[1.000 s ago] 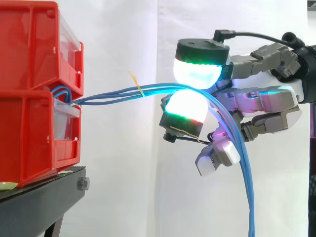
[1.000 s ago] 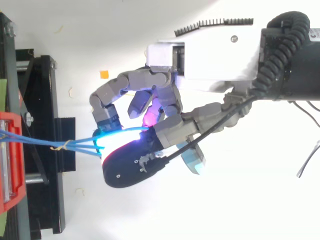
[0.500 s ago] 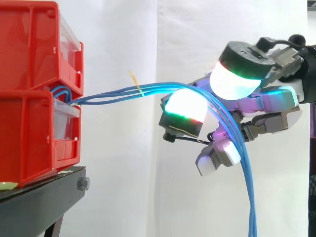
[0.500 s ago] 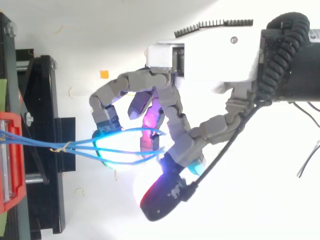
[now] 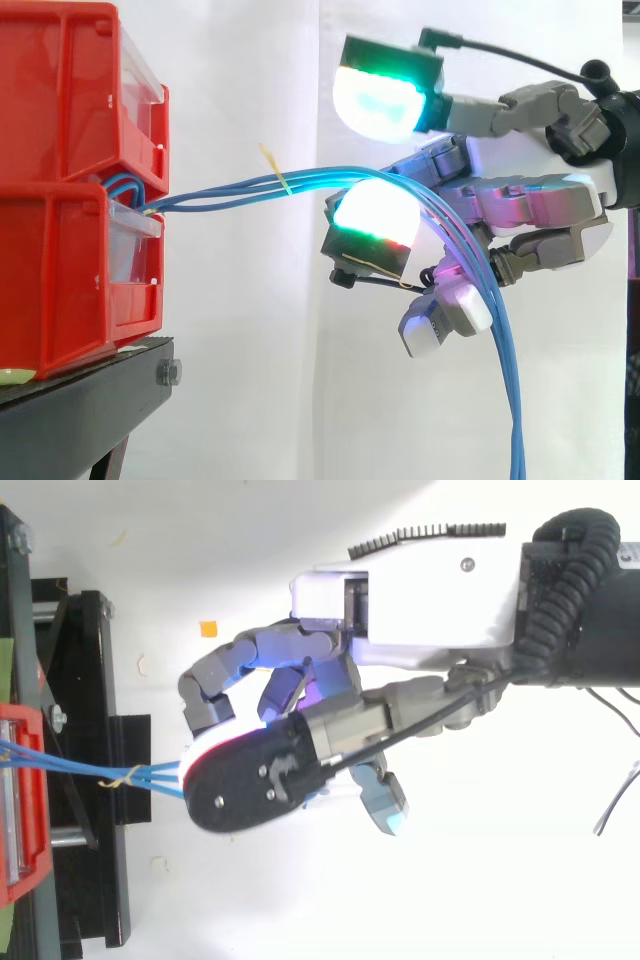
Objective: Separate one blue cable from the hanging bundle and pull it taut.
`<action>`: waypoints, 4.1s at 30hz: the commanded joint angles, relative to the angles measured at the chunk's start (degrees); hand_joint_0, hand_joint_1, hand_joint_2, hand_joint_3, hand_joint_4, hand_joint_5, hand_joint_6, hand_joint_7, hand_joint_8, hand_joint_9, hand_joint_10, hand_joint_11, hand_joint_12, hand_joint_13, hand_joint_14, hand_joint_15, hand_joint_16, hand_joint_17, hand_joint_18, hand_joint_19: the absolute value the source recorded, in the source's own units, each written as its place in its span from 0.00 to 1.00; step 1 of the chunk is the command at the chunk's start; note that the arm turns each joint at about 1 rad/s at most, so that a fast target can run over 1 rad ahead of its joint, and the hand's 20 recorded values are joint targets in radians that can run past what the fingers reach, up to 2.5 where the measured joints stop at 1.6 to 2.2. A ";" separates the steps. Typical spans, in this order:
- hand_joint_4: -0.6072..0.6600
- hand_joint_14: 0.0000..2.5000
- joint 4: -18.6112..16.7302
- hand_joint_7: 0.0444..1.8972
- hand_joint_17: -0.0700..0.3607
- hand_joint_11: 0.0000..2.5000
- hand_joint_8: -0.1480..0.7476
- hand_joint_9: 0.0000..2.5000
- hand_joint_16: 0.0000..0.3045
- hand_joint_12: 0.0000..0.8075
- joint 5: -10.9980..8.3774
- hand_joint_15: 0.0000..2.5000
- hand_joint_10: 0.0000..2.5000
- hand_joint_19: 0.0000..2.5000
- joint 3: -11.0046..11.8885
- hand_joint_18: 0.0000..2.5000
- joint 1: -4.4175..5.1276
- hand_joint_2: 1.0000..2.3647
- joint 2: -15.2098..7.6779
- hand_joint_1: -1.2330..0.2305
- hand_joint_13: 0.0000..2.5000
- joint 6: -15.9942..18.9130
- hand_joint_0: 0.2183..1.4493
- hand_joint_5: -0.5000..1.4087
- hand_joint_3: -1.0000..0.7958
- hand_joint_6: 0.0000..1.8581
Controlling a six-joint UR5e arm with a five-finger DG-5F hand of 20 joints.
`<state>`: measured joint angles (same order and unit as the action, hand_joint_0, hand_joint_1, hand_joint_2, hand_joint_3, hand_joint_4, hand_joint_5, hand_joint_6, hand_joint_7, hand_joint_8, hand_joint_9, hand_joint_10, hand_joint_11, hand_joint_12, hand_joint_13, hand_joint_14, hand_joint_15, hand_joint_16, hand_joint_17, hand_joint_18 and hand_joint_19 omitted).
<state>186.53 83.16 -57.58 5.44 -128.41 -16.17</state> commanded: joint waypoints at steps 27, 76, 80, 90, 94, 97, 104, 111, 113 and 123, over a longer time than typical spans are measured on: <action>0.50 0.01 -0.02 0.68 0.43 0.10 0.26 0.75 0.17 0.30 -0.10 0.14 0.00 0.20 0.02 0.24 0.19 0.00 0.00 0.21 0.45 -0.09 0.21 0.33 0.28 0.27; 0.53 0.00 -0.02 0.70 0.45 0.08 0.29 0.74 0.18 0.32 -0.10 0.14 0.00 0.20 0.02 0.22 0.19 0.00 0.00 0.46 0.44 0.00 0.21 0.34 0.28 0.27; 0.51 0.01 -0.02 0.70 0.43 0.09 0.28 0.75 0.17 0.29 -0.10 0.14 0.00 0.20 0.02 0.21 0.19 0.00 0.00 0.52 0.44 -0.09 0.24 0.34 0.28 0.27; 0.51 0.01 0.07 0.69 0.40 0.10 0.25 0.74 0.15 0.28 -0.19 0.15 0.00 0.21 0.02 0.20 0.19 0.00 0.00 0.33 0.44 -0.09 0.38 0.33 0.29 0.27; 0.52 0.01 0.07 0.68 0.40 0.11 0.24 0.75 0.15 0.28 -0.28 0.15 0.00 0.21 0.02 0.21 0.19 0.01 0.00 0.33 0.44 -0.09 0.40 0.33 0.34 0.27; 0.53 0.01 -0.02 0.68 0.40 0.10 0.24 0.75 0.15 0.28 -0.28 0.15 0.00 0.21 0.02 0.21 0.19 0.01 0.00 0.32 0.44 -0.09 0.40 0.33 0.40 0.27; 0.50 0.01 -0.02 0.67 0.40 0.10 0.25 0.75 0.15 0.28 -0.45 0.15 0.00 0.21 0.02 0.22 0.28 0.01 0.00 0.31 0.44 -0.17 0.39 0.34 0.46 0.27; 0.48 0.01 -0.37 0.68 0.39 0.10 0.25 0.74 0.14 0.27 -0.10 0.15 0.00 0.21 0.19 0.25 0.98 0.01 0.00 0.30 0.45 -16.35 0.39 0.33 0.46 0.27; 0.48 0.01 -0.81 0.67 0.39 0.10 0.25 0.74 0.14 0.27 -0.28 0.15 0.00 0.21 0.37 0.25 0.98 0.01 0.00 0.30 0.45 -23.47 0.39 0.33 0.46 0.27; 0.49 0.01 -7.05 0.66 0.38 0.09 0.25 0.73 0.14 0.26 -1.33 0.15 0.00 0.21 0.37 0.26 1.33 0.01 0.09 0.30 0.45 -64.69 0.39 0.33 0.46 0.27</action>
<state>181.36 82.03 -57.23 6.73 -128.39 -37.38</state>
